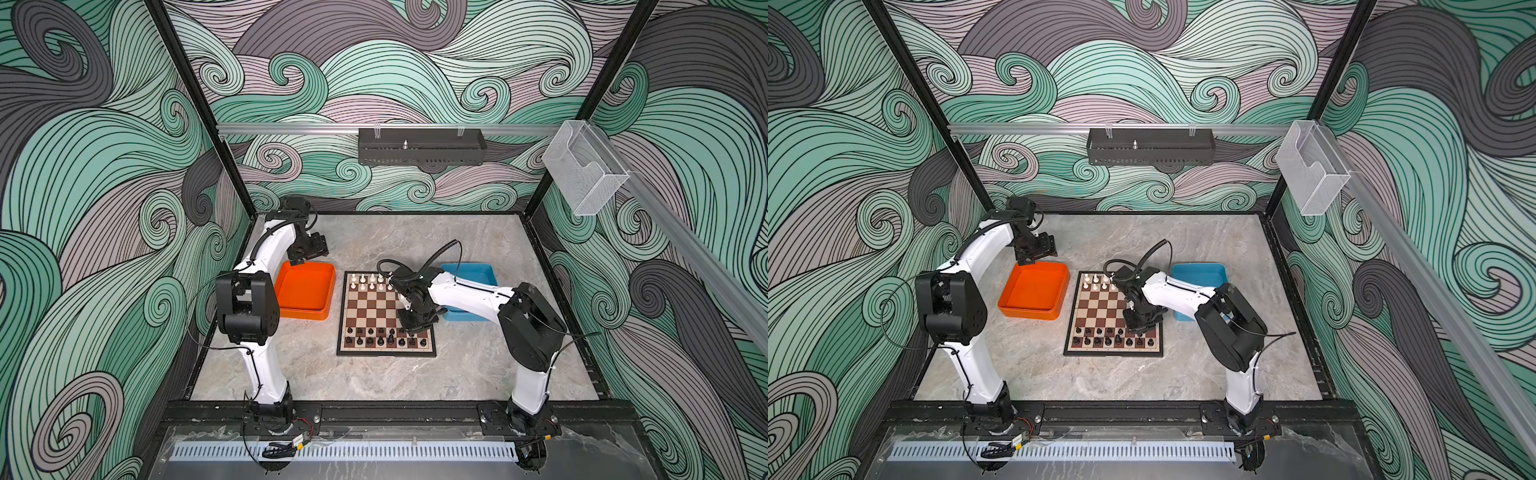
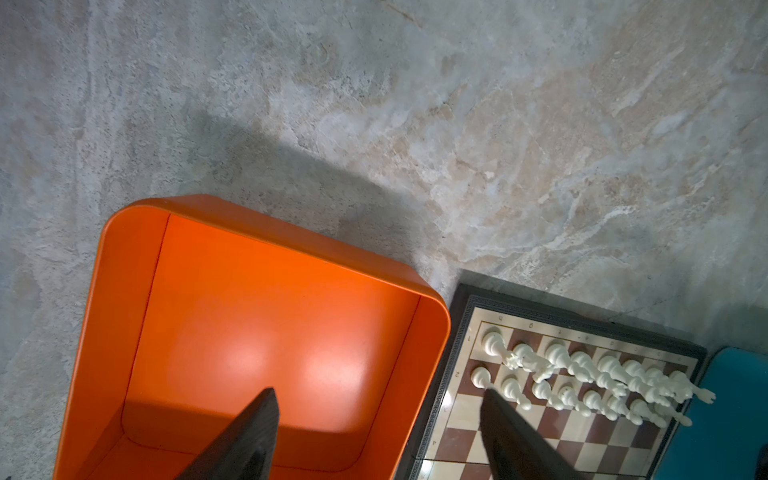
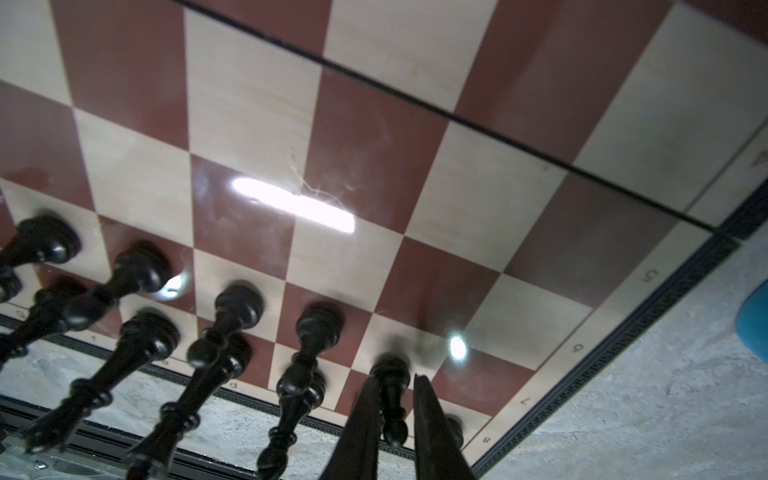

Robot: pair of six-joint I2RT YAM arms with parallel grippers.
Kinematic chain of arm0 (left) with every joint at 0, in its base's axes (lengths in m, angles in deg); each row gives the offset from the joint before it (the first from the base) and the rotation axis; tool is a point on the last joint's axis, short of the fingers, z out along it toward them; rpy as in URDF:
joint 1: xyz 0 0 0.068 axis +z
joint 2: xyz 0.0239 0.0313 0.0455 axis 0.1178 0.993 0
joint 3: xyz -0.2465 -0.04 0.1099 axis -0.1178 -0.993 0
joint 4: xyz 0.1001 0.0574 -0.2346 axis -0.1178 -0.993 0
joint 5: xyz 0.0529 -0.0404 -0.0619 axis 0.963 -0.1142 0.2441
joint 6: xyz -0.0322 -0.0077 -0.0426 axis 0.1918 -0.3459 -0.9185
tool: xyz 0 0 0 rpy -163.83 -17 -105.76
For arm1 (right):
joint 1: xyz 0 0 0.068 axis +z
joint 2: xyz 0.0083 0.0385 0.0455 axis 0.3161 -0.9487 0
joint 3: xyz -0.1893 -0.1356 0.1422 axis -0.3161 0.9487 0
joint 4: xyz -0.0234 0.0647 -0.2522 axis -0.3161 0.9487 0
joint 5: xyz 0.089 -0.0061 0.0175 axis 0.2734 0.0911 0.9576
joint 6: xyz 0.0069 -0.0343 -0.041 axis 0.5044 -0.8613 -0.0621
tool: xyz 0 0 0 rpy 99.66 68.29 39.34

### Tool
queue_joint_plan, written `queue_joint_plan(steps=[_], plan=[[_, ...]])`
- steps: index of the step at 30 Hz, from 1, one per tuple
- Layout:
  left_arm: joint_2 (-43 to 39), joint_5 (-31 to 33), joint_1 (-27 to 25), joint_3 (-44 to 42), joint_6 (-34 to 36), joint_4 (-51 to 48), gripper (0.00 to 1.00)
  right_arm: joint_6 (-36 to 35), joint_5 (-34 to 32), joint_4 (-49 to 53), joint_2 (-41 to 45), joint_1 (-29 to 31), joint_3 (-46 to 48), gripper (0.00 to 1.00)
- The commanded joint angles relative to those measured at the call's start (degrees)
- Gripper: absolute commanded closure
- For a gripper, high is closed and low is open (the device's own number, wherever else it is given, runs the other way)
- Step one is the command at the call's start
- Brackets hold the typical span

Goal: Set up the chess pieces on the board
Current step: 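Lower the black pawn onto its empty square in the black pawn row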

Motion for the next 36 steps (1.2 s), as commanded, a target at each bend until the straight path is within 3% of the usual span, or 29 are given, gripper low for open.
queue_joint_plan(steps=[1,25,36], plan=[[0.62,-0.57,0.3,-0.35,-0.43,0.07,0.21,0.58,-1.86,1.36,-0.36,0.32,-0.89,0.81],[0.52,-0.44,0.3,-0.38,-0.36,0.08,0.21,0.73,-2.78,1.08,-0.32,0.37,-1.94,0.81],[0.26,-0.26,0.3,-0.37,-0.33,0.08,0.21,0.03,-5.38,3.12,1.71,-0.94,-4.6,0.72]])
